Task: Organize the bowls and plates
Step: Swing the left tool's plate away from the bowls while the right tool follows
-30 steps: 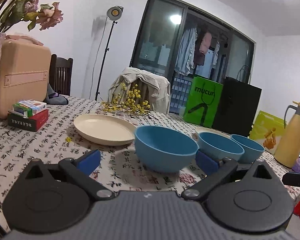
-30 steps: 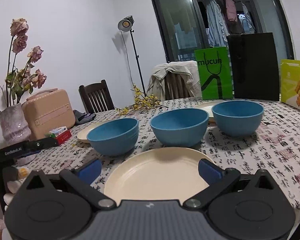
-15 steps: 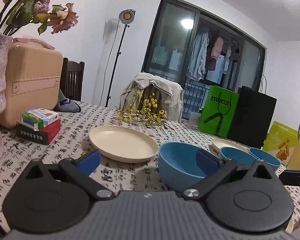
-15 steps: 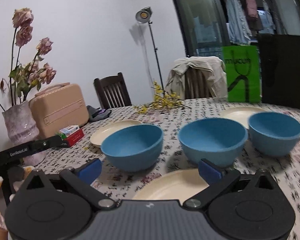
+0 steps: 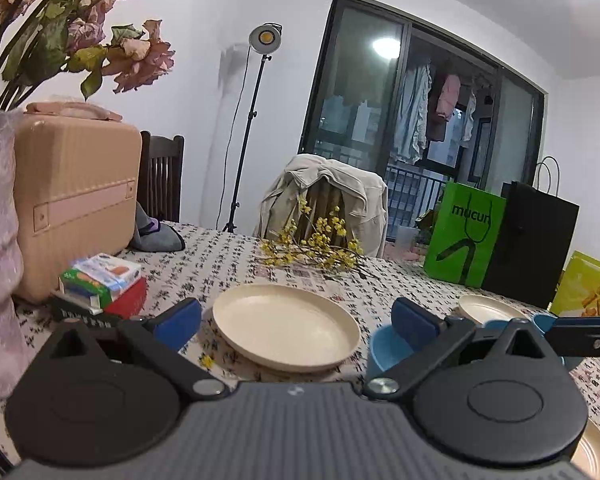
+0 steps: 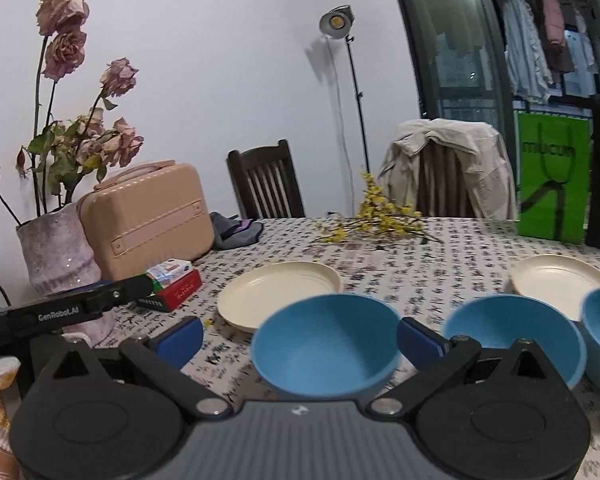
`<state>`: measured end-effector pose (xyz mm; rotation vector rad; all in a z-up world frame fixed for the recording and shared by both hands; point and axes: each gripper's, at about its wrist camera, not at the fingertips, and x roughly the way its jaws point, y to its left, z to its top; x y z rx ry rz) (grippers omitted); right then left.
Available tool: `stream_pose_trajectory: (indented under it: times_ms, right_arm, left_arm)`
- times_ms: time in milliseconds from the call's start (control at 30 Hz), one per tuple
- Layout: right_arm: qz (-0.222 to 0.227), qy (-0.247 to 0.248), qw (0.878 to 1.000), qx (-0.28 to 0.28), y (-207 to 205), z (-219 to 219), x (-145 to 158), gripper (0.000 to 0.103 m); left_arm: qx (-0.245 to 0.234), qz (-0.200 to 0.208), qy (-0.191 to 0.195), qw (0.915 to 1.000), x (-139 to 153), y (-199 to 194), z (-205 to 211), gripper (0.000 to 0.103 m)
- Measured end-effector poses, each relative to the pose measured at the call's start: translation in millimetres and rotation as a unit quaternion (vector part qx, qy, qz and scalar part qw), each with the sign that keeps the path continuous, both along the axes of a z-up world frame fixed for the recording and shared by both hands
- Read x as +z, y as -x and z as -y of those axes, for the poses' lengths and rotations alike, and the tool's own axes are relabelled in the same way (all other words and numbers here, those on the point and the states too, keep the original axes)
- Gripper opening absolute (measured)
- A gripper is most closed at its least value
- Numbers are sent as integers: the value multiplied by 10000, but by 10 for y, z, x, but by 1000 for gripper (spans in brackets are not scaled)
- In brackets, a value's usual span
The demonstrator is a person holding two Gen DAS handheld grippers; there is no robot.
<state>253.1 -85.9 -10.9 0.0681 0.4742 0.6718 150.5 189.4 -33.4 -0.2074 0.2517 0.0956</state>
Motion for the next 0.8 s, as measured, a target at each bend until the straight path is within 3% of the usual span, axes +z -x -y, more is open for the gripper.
stream_pose_trajectory:
  times_ms: [267, 567, 800]
  right_arm:
    - [-291, -61, 9995, 108, -396, -333, 70, 103]
    - [-1050, -231, 9942, 41, -940, -519, 99, 103]
    - [-1351, -134, 9907, -70, -1304, -688, 92, 103]
  left_arm:
    - [83, -151, 63, 9998, 119, -246, -238, 103]
    - [110, -592, 235, 9979, 182, -637, -487, 103]
    - [218, -829, 463, 9952, 163, -956, -645, 103]
